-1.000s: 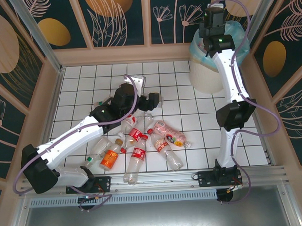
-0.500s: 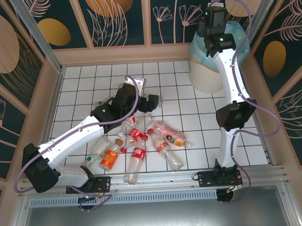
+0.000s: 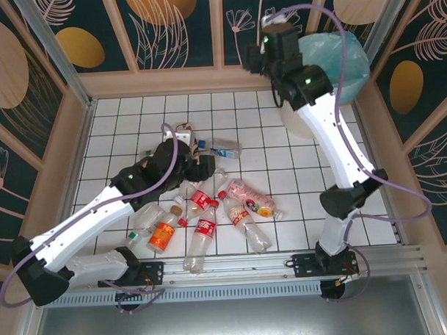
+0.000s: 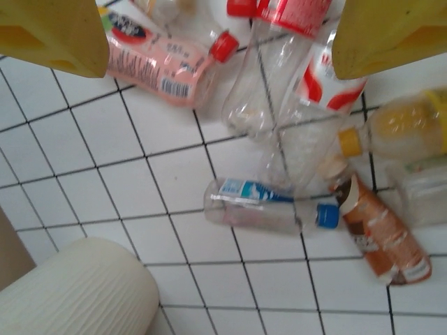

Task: Put the plastic bottles in the bin

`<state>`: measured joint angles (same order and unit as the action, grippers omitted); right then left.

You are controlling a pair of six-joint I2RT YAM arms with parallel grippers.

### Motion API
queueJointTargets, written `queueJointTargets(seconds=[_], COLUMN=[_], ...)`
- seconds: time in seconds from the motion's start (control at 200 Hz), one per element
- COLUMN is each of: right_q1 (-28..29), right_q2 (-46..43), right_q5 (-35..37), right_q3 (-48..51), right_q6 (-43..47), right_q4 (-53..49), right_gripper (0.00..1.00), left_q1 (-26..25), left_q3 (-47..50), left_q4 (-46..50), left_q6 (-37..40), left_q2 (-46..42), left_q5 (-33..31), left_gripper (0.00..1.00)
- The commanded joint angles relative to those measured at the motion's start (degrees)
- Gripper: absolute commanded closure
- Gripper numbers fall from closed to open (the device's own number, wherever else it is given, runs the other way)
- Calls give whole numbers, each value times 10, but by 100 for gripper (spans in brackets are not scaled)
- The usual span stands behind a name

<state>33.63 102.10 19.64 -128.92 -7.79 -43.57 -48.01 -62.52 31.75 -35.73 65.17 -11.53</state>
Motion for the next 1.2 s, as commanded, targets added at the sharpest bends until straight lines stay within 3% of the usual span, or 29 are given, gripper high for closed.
queueJointTargets(seconds=[0.0,0.225,0.415,0.556,0.701,1.001,1.196], right_q1=[49,148,236,256,271,289,309], right_q2=[-46,-119,-137,-133,-132,-150,-138], right_q5=[-70,-166,-148,-128,-161,-165,-163], right_q3=[124,373,497,533,558,681,713], right_q6=[-78,-206,-255,-266,-288,-439,-491], right_q4=[-2,53,32,5,15,163,240], right_gripper=[37,46,47,48,50,50,58], left_q1=[1,1,1,0,1,1,0], left_q3=[31,118,136,149,190,261,276], left_q4=[82,135,161,154,129,45,23], left_q6=[-54,-72,-56,-55,-80,-120,-100], left_q2=[-33,-100,-93,-71,-82,-91,-81], left_q5=[36,108,132,144,158,195,213], left_gripper=[19,19,19,22,22,23,23])
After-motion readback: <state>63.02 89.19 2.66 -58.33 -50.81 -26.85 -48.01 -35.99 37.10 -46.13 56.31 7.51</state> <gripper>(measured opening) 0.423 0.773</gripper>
